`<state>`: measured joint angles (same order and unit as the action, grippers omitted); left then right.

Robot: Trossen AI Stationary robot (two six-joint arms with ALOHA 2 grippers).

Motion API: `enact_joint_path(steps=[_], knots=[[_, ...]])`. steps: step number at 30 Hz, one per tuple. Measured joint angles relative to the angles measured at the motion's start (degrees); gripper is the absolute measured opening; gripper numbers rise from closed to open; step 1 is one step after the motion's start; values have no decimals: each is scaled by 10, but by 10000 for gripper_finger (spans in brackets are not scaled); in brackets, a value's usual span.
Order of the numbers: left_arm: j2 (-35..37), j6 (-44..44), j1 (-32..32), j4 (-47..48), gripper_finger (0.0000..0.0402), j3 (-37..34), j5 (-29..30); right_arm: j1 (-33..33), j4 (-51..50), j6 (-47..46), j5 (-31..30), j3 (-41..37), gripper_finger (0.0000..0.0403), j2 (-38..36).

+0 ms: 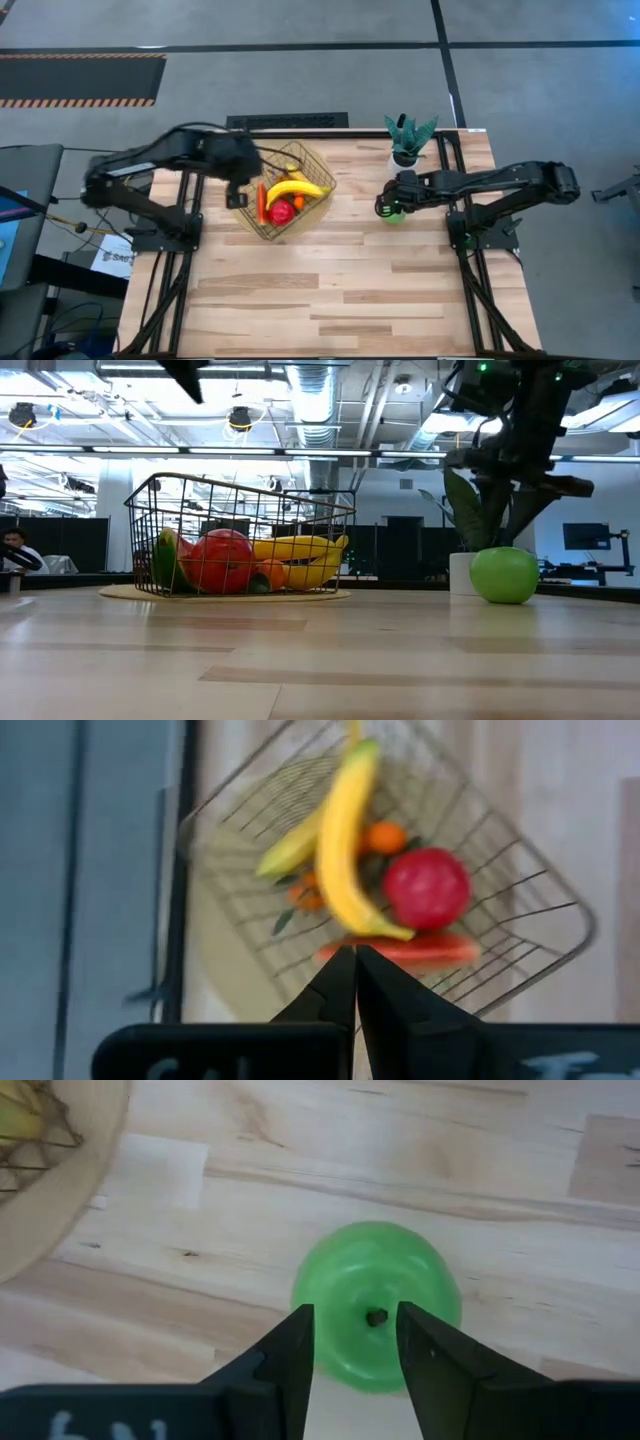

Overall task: Build produce basket
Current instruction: Put the green apple into the wire basket

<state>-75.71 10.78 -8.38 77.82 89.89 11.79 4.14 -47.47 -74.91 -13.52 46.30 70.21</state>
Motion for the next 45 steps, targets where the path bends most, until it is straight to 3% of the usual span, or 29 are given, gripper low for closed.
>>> enact_joint_path(steps=[8, 16, 24, 33, 45], knots=[[146, -89, 0, -10, 0, -67, 72, 0, 7, 2, 21, 1, 157, 57], [214, -141, 0, -2, 0, -69, 91, 5, 6, 4, 29, 2, 151, 66], [221, -162, 0, 25, 0, -69, 98, 5, -4, -5, 28, 2, 116, 66], [221, -162, 0, 25, 0, -69, 97, 5, -30, -15, 13, 0, 8, 67], [221, -162, 0, 25, 0, -69, 96, 5, -29, -11, -8, 0, 2, 67]])
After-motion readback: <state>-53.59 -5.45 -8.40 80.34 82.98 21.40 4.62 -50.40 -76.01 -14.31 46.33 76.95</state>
